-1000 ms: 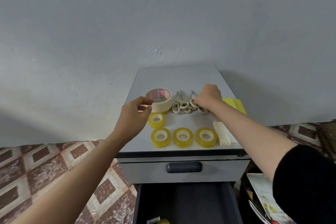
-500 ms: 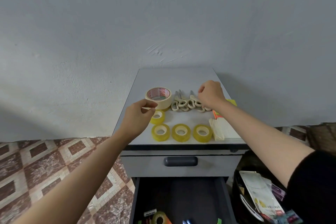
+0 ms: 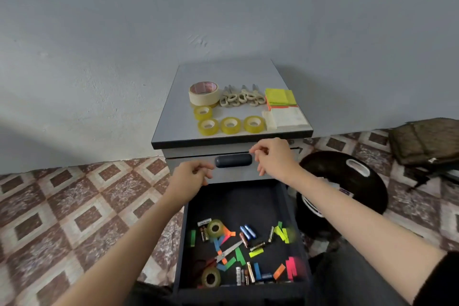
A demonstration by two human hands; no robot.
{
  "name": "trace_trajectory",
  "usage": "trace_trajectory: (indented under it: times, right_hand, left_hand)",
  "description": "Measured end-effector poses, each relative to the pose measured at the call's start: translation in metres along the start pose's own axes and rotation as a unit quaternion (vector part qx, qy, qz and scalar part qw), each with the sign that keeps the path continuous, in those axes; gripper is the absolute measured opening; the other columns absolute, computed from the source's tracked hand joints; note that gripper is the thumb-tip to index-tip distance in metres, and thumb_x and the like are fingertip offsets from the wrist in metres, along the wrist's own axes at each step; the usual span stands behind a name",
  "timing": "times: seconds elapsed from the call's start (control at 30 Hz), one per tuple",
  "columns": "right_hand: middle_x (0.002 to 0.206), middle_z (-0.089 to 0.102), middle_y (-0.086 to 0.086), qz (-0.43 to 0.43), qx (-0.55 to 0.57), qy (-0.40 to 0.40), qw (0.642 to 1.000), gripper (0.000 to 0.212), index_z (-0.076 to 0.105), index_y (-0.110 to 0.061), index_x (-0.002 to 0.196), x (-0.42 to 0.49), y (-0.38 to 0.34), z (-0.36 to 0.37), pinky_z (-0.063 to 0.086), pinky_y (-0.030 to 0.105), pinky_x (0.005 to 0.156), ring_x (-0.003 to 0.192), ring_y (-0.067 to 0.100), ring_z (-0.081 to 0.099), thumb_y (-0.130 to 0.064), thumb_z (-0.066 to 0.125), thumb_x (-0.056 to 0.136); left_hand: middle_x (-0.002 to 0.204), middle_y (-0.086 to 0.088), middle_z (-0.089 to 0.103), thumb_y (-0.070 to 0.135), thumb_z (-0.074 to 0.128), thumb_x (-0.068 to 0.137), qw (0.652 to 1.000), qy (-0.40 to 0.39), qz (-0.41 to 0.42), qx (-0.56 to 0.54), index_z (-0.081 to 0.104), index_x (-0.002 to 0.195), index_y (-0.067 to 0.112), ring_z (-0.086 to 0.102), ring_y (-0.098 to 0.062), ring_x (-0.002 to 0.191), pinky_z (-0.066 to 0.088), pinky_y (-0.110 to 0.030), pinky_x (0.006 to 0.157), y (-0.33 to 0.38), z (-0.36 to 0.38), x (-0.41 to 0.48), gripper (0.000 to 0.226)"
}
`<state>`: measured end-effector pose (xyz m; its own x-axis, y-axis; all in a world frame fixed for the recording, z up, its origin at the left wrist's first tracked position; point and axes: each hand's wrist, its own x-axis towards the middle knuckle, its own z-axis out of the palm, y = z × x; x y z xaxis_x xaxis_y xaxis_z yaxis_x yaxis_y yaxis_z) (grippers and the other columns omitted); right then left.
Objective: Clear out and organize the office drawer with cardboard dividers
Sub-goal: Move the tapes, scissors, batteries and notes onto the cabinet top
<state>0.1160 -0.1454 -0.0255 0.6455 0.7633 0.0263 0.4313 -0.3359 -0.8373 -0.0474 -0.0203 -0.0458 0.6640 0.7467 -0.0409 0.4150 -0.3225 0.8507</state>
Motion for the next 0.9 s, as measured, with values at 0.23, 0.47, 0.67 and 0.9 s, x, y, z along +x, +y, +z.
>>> trace_trajectory:
  times: [0.23,0.47,0.67,0.9]
  right_hand:
    - [0.064,0.054,0.004,0.059,-0.009,-0.066,0.996,0.02,0.065,-0.001,0.09,-0.042,0.06,0.043,0.044,0.013,0.039,0.033,0.0,0.05,0.0,0.045,0.095]
    - [0.067,0.055,0.002,0.085,-0.053,-0.098,0.99,0.019,0.064,-0.006,0.079,-0.05,0.097,0.07,0.047,0.017,0.041,0.045,0.013,0.056,0.002,0.051,0.091]
    - [0.067,0.054,0.001,0.114,-0.077,-0.132,0.982,0.016,0.063,-0.008,0.079,-0.039,0.12,0.09,0.051,0.022,0.049,0.048,0.015,0.057,-0.002,0.054,0.091]
    - [0.084,0.063,0.012,0.171,-0.133,-0.16,0.963,0.016,0.065,-0.006,0.08,-0.037,0.162,0.098,0.055,0.03,0.051,0.052,0.019,0.06,-0.001,0.054,0.09]
  left_hand:
    - [0.075,-0.001,0.064,-0.004,0.04,0.094,0.994,-0.05,-0.092,0.023,0.064,0.094,0.01,0.056,-0.013,0.064,0.051,-0.032,0.078,-0.064,0.028,-0.038,0.028]
    - [0.076,-0.002,0.064,-0.001,0.045,0.093,0.985,-0.08,-0.149,0.044,0.064,0.085,0.014,0.057,-0.012,0.066,0.052,-0.035,0.079,-0.109,0.038,-0.05,0.025]
    - [0.082,-0.004,0.066,0.007,0.053,0.092,0.971,-0.114,-0.182,0.103,0.067,0.097,0.008,0.06,-0.014,0.075,0.051,-0.029,0.077,-0.146,0.051,-0.038,0.015]
    - [0.105,-0.007,0.065,0.014,0.056,0.092,0.942,-0.19,-0.214,0.176,0.068,0.103,0.009,0.058,-0.018,0.096,0.042,-0.023,0.081,-0.175,0.078,-0.025,0.017]
